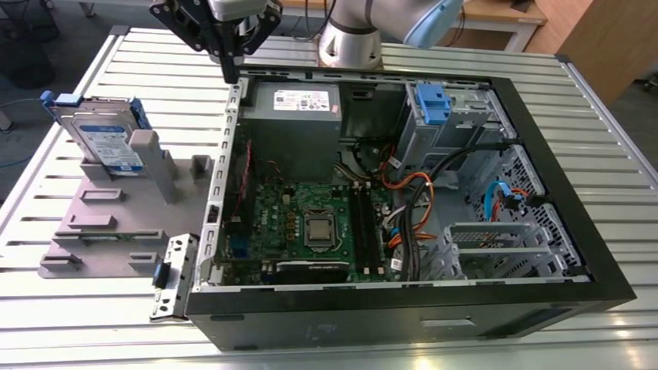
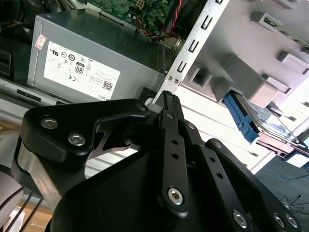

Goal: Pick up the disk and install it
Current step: 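Reach for the disk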

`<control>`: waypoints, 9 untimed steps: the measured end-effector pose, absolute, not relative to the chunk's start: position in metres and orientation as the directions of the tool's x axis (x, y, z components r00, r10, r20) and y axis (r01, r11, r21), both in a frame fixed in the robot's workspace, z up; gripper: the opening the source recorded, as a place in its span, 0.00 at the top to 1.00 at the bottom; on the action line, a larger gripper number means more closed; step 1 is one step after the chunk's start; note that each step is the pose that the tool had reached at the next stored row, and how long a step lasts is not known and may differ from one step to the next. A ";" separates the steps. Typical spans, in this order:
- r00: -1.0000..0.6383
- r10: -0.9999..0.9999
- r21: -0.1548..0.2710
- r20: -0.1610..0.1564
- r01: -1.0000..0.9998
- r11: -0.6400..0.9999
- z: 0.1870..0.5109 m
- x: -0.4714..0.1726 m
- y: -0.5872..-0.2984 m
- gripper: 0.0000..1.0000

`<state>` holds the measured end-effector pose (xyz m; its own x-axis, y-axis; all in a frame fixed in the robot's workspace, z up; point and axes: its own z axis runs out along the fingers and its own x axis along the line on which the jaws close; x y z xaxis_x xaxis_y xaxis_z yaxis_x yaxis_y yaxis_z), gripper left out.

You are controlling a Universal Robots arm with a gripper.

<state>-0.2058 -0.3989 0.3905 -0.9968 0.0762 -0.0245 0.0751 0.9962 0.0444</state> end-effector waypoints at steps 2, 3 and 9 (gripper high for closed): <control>-0.997 0.076 0.044 -0.024 0.075 0.996 0.390 -0.207 -0.399 0.89; -0.997 0.076 0.044 -0.024 0.075 0.996 0.390 -0.208 -0.399 0.89; -0.997 0.076 0.044 -0.025 0.075 0.996 0.390 -0.213 -0.399 0.89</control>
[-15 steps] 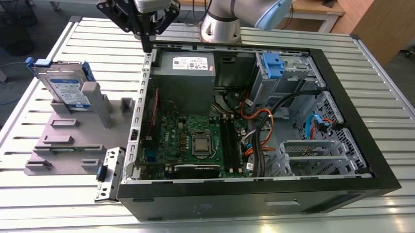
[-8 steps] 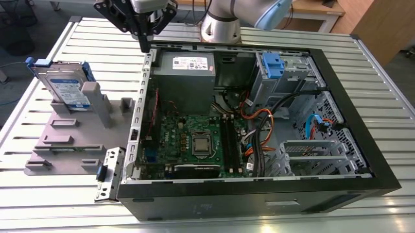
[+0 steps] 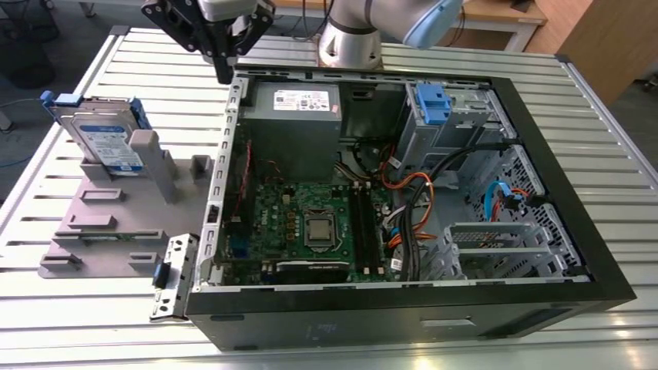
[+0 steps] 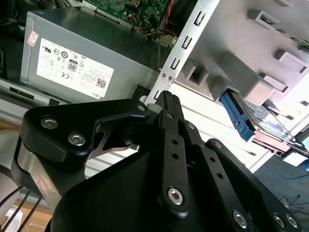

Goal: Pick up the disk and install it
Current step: 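Reach for the disk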

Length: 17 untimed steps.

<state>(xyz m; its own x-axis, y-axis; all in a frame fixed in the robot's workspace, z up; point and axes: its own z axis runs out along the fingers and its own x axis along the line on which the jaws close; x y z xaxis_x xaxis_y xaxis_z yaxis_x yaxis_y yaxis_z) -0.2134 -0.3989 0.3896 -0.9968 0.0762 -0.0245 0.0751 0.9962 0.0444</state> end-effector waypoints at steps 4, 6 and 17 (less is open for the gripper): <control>-0.997 0.076 0.044 -0.024 0.075 0.996 0.389 -0.217 -0.399 0.89; -0.997 0.076 0.044 -0.024 0.075 0.996 0.389 -0.219 -0.399 0.89; -0.997 0.076 0.044 -0.024 0.075 0.996 0.387 -0.230 -0.399 0.89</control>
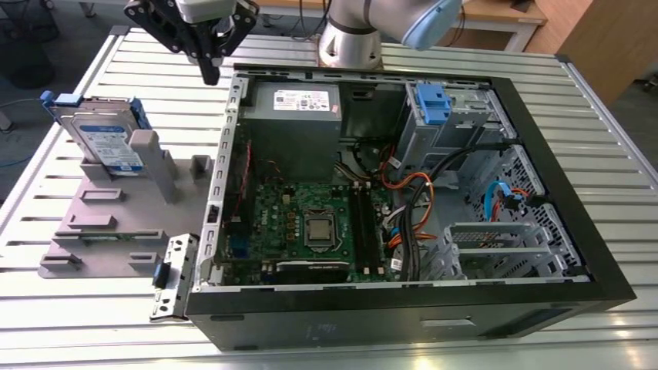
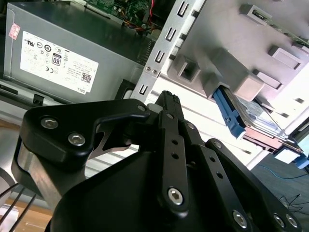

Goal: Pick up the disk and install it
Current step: 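Reach for the disk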

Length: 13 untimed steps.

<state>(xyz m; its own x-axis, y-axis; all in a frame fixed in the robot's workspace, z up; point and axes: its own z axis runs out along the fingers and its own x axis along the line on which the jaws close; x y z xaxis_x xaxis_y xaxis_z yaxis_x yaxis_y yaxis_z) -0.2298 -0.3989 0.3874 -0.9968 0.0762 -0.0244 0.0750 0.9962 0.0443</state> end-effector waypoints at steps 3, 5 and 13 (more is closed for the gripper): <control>-0.997 0.076 0.044 -0.024 0.075 0.996 0.387 -0.233 -0.399 0.89; -0.997 0.076 0.044 -0.025 0.075 0.996 0.387 -0.234 -0.399 0.89; -0.997 0.076 0.044 -0.024 0.075 0.996 0.386 -0.236 -0.399 0.89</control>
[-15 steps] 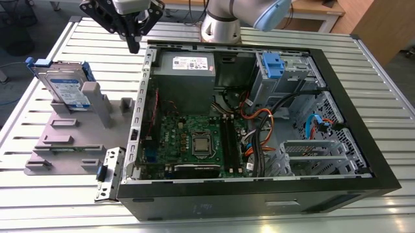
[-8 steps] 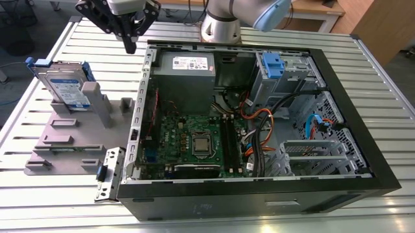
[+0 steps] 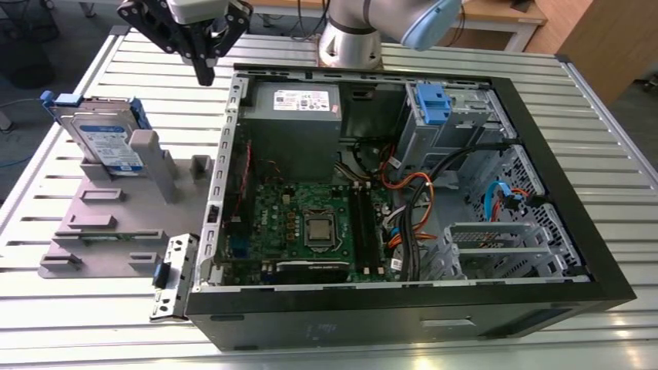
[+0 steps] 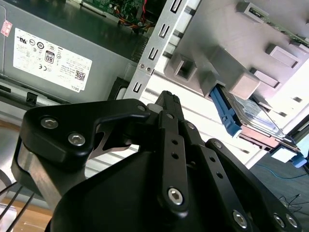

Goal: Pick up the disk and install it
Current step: 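Reach for the disk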

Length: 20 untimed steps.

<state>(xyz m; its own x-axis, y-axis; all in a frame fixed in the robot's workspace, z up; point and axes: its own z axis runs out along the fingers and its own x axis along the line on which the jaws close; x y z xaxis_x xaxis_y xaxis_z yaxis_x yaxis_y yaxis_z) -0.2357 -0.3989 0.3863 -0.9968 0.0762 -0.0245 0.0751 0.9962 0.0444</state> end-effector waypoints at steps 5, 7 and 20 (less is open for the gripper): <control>-0.997 0.076 0.044 -0.024 0.075 0.996 0.385 -0.237 -0.399 0.89; -0.997 0.076 0.044 -0.024 0.075 0.996 0.385 -0.238 -0.399 0.89; -0.997 0.076 0.044 -0.024 0.075 0.996 0.378 -0.257 -0.399 0.89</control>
<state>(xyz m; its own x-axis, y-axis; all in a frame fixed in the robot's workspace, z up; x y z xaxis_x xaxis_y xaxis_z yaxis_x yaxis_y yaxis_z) -0.2567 -0.3990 0.3776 -0.9968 0.0761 -0.0245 0.0750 0.9962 0.0443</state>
